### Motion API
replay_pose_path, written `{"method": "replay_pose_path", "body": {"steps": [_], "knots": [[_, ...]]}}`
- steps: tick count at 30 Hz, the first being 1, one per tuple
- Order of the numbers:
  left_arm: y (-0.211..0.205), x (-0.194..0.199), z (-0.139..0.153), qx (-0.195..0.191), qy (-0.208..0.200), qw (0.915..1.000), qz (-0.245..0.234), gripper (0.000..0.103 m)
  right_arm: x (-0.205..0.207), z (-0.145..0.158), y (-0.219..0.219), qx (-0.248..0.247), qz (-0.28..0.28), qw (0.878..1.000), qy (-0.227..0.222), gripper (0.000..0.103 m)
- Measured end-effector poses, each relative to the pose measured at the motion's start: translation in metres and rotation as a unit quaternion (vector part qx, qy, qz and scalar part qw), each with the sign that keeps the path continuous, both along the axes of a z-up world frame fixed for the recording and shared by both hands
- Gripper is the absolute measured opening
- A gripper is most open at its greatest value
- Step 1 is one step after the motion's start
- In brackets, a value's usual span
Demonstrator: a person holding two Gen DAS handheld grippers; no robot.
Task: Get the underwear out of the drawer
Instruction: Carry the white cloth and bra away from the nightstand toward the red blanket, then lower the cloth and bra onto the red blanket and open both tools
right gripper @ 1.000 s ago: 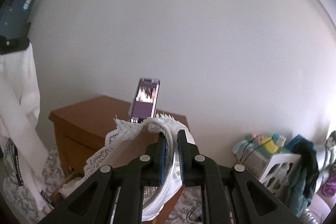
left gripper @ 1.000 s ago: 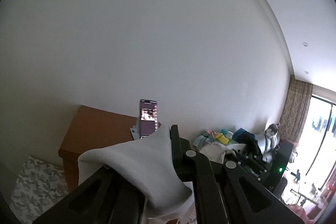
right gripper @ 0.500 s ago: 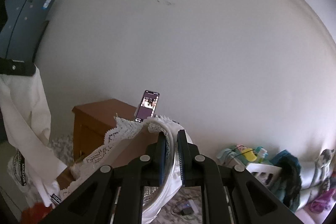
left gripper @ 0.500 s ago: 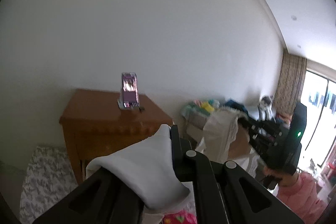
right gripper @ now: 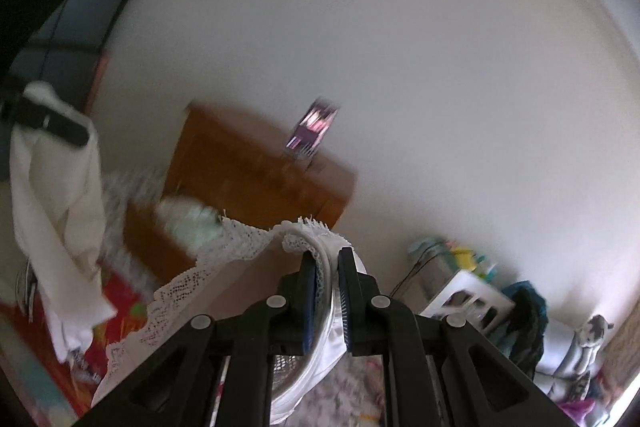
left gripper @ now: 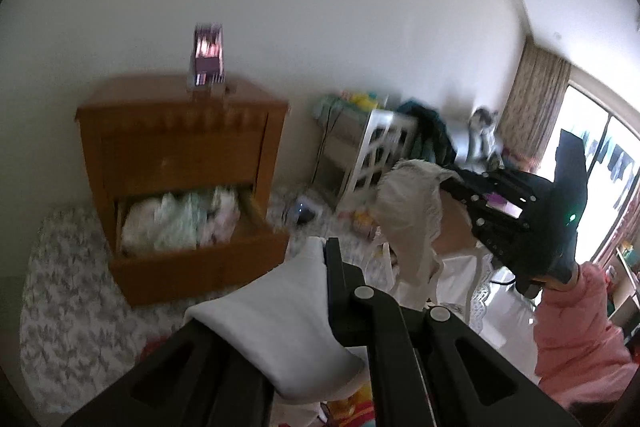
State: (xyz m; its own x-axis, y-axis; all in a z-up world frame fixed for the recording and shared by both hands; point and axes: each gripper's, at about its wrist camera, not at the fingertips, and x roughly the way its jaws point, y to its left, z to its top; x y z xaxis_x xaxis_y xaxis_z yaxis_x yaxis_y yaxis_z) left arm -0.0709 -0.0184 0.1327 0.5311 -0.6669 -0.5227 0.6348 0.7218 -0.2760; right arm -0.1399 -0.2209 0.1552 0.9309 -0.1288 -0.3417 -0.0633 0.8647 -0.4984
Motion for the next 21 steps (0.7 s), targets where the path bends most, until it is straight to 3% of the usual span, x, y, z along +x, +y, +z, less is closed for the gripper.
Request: {"method": "replay_pose_path", "body": {"steps": [6, 9, 12, 21], "knots": [[0.005, 0.024, -0.073, 0.044, 0.089, 0.9946, 0.031, 0.002, 0.040, -0.106, 0.033, 0.023, 0.042, 0.988, 0.148, 0.012], [0.011, 0.041, -0.108, 0.067, 0.129, 0.9877, 0.059, 0.002, 0.066, -0.149, 0.055, 0.039, 0.063, 0.976, 0.204, 0.012], [0.026, 0.054, -0.135, 0.064, 0.167, 0.9805, 0.081, 0.002, 0.088, -0.178, 0.078, 0.046, 0.078, 0.967, 0.239, 0.012], [0.057, 0.066, -0.157, 0.070, 0.203, 0.9684, 0.126, 0.002, 0.114, -0.182, 0.124, 0.088, 0.108, 0.953, 0.269, 0.017]]}}
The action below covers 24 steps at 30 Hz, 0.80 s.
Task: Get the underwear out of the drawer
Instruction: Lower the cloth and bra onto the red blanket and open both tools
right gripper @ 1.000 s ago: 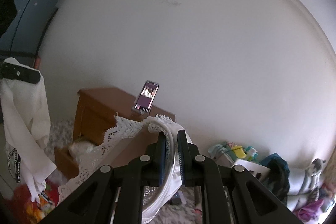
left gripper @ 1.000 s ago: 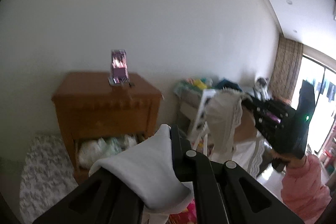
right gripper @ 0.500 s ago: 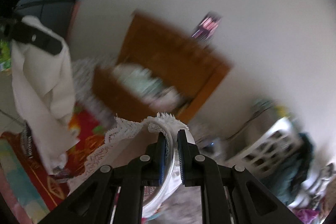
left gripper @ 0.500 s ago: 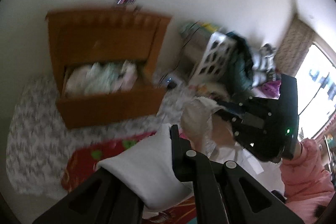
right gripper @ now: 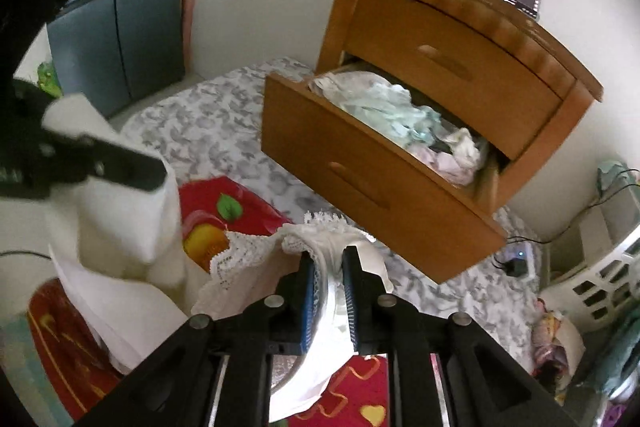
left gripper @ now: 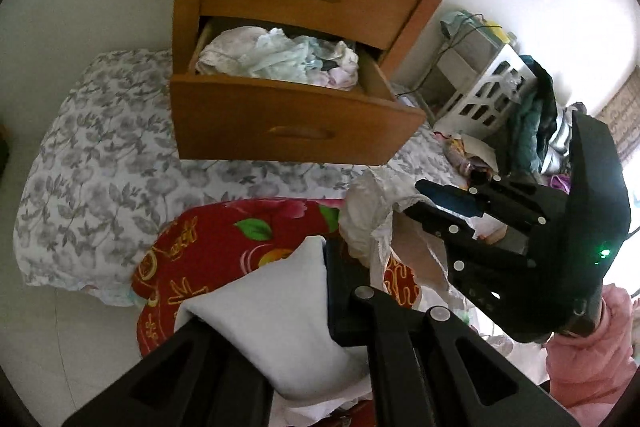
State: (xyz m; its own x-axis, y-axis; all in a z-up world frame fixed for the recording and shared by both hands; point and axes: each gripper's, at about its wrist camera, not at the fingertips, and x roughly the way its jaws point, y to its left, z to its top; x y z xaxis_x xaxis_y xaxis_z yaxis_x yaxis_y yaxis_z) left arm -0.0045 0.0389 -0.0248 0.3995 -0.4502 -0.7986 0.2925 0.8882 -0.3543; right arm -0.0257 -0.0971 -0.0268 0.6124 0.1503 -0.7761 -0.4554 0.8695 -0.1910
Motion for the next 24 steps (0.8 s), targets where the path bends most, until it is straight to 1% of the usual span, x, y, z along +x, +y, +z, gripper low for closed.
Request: {"method": "replay_pose_path", "body": {"steps": [2, 4, 6, 7, 10, 11, 14, 15, 16, 18, 24], "knots": [[0.003, 0.001, -0.002, 0.002, 0.008, 1.0000, 0.003, 0.003, 0.003, 0.002, 0.006, 0.011, 0.002, 1.000, 0.007, 0.017], [0.003, 0.002, -0.003, 0.007, 0.014, 0.9999, 0.003, 0.011, 0.005, 0.005, 0.012, 0.029, 0.011, 0.999, 0.019, 0.030], [0.005, 0.001, -0.004, 0.004, 0.017, 0.9998, 0.004, 0.032, 0.002, 0.013, 0.017, 0.040, 0.015, 0.999, 0.012, 0.035], [0.006, 0.001, -0.003, 0.005, 0.018, 0.9998, 0.004, 0.034, 0.002, 0.016, 0.019, 0.039, 0.016, 0.999, 0.006, 0.036], [0.007, -0.003, 0.003, 0.009, 0.013, 0.9999, 0.000, 0.034, -0.004, 0.031, 0.015, 0.042, 0.019, 0.999, -0.016, 0.036], [0.008, -0.004, 0.005, 0.010, 0.011, 0.9999, -0.001, 0.036, -0.006, 0.035, 0.012, 0.042, 0.017, 0.999, -0.019, 0.036], [0.009, -0.011, 0.014, 0.023, -0.005, 0.9996, -0.012, 0.052, -0.011, 0.041, 0.001, 0.036, 0.004, 0.999, -0.032, 0.038], [0.009, -0.013, 0.016, 0.029, -0.011, 0.9994, -0.017, 0.056, -0.013, 0.040, -0.002, 0.035, 0.003, 0.999, -0.031, 0.044], [0.010, -0.015, 0.018, 0.037, -0.016, 0.9989, -0.025, 0.058, -0.015, 0.039, -0.005, 0.035, 0.002, 0.999, -0.030, 0.050], [0.012, -0.018, 0.019, 0.045, -0.019, 0.9983, -0.031, 0.059, -0.019, 0.032, -0.010, 0.034, -0.003, 0.999, -0.026, 0.050], [0.027, -0.021, 0.021, 0.050, -0.021, 0.9983, -0.021, 0.061, -0.025, 0.014, -0.024, 0.026, -0.017, 1.000, -0.006, 0.050]]}}
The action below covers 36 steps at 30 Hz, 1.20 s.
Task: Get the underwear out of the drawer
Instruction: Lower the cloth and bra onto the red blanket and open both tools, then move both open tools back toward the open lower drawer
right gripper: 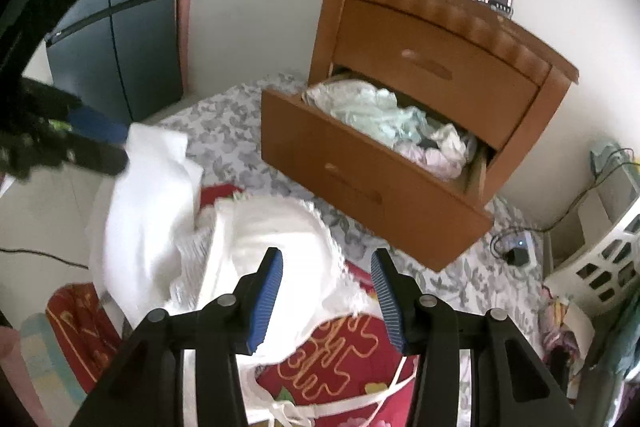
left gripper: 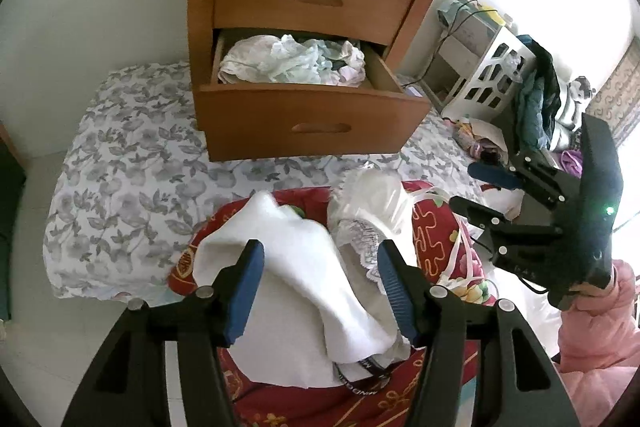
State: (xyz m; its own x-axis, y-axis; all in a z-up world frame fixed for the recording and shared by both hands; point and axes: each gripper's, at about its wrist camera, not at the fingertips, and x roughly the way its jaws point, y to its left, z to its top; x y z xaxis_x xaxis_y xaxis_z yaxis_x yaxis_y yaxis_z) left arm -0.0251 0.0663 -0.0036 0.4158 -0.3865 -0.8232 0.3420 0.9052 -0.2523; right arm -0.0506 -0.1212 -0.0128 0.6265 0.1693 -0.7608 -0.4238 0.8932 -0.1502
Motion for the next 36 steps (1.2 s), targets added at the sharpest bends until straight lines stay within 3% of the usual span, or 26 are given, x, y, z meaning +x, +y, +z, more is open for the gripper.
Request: {"method": "replay_pose_path", "body": {"steps": [4, 6, 11, 15, 21, 27, 36], "knots": [[0.001, -0.002, 0.003, 0.040, -0.023, 0.9989, 0.011, 0.064, 0.004, -0.008, -0.009, 0.001, -0.016, 1.000, 0.024, 0.056], [0.002, -0.002, 0.004, 0.060, -0.033, 0.9975, 0.017, 0.073, 0.006, -0.013, -0.012, -0.001, -0.021, 0.999, 0.037, 0.060], [0.004, 0.004, -0.006, 0.066, -0.024, 0.9974, 0.018, 0.075, 0.011, -0.024, -0.014, 0.009, -0.022, 0.998, 0.064, 0.070], [0.004, 0.008, -0.015, 0.077, -0.022, 0.9965, 0.024, 0.089, 0.011, -0.026, -0.015, 0.015, -0.021, 0.997, 0.070, 0.083], [0.007, 0.010, -0.022, 0.084, -0.026, 0.9956, 0.031, 0.096, 0.013, -0.025, -0.018, 0.027, -0.023, 0.997, 0.073, 0.103], [0.012, 0.013, -0.022, 0.079, -0.028, 0.9955, 0.044, 0.102, 0.013, -0.024, -0.019, 0.031, -0.026, 0.997, 0.071, 0.103], [0.014, 0.013, -0.021, 0.070, -0.034, 0.9954, 0.055, 0.103, 0.014, -0.022, -0.020, 0.031, -0.031, 0.997, 0.063, 0.103]]}}
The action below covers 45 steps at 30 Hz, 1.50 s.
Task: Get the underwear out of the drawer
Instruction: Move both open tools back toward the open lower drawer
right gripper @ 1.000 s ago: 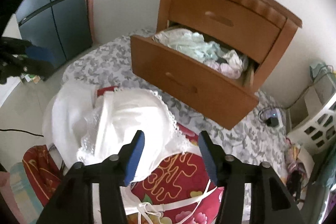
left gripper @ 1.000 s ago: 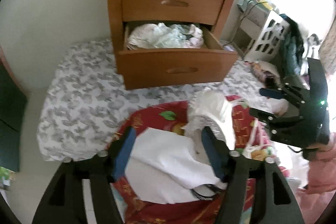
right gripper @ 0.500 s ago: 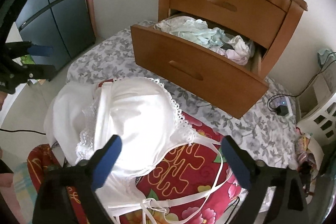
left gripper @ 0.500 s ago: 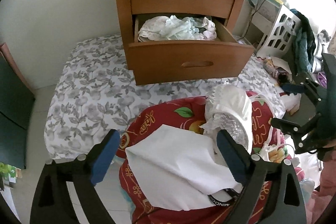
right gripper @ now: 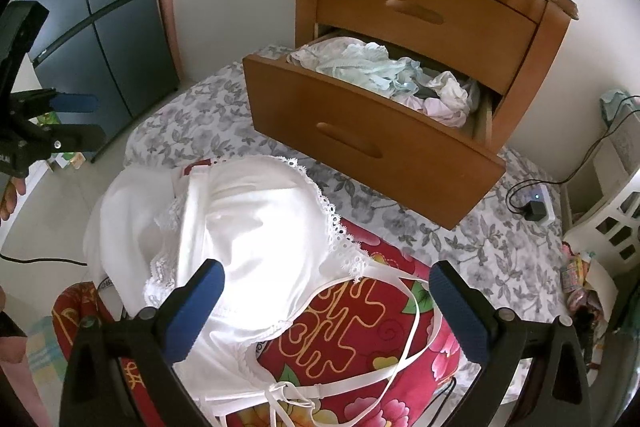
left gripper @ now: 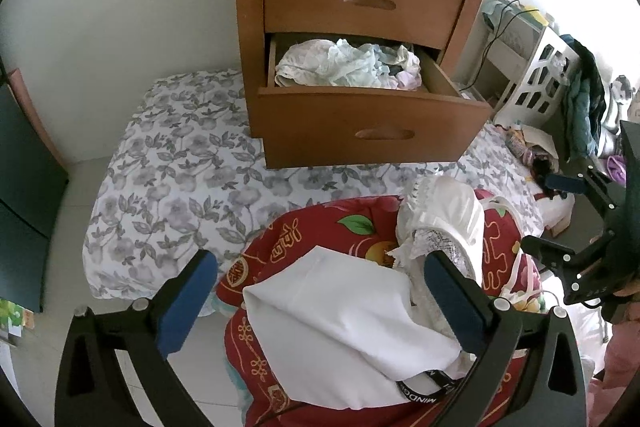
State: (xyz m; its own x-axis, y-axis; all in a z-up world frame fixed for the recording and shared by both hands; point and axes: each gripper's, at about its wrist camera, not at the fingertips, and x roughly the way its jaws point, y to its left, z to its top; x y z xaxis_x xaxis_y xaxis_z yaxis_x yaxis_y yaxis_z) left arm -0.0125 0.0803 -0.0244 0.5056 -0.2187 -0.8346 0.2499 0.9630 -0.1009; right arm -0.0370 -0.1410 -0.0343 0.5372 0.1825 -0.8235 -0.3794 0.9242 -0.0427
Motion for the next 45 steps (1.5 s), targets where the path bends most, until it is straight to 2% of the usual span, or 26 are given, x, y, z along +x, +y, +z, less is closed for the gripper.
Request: {"method": "replay_pose_path", "body": {"steps": [16, 26, 32, 36, 43, 45], "knots": [[-0.006, -0.004, 0.001, -0.009, 0.002, 0.9999, -0.013, 0.103, -0.001, 0.001, 0.000, 0.001, 0.002, 1.000, -0.003, 0.103], [0.001, 0.018, -0.001, -0.013, 0.004, 0.9998, 0.017, 0.103, 0.009, -0.003, -0.006, 0.008, 0.000, 1.000, 0.001, 0.103], [-0.008, 0.045, 0.001, -0.012, 0.008, 0.9998, 0.010, 0.103, 0.025, -0.006, -0.018, 0.021, 0.002, 1.000, 0.013, 0.103], [-0.013, 0.072, 0.012, -0.029, -0.005, 0.9995, 0.009, 0.103, 0.048, 0.008, -0.037, 0.047, -0.016, 0.999, -0.003, 0.103], [-0.023, 0.135, 0.036, -0.028, -0.064, 0.9974, 0.019, 0.103, 0.106, 0.042, -0.065, 0.076, -0.060, 0.995, -0.029, 0.103], [-0.024, 0.152, 0.041, -0.036, -0.069, 0.9967, 0.022, 0.103, 0.124, 0.049, -0.067, 0.082, -0.061, 0.994, -0.030, 0.103]]}}
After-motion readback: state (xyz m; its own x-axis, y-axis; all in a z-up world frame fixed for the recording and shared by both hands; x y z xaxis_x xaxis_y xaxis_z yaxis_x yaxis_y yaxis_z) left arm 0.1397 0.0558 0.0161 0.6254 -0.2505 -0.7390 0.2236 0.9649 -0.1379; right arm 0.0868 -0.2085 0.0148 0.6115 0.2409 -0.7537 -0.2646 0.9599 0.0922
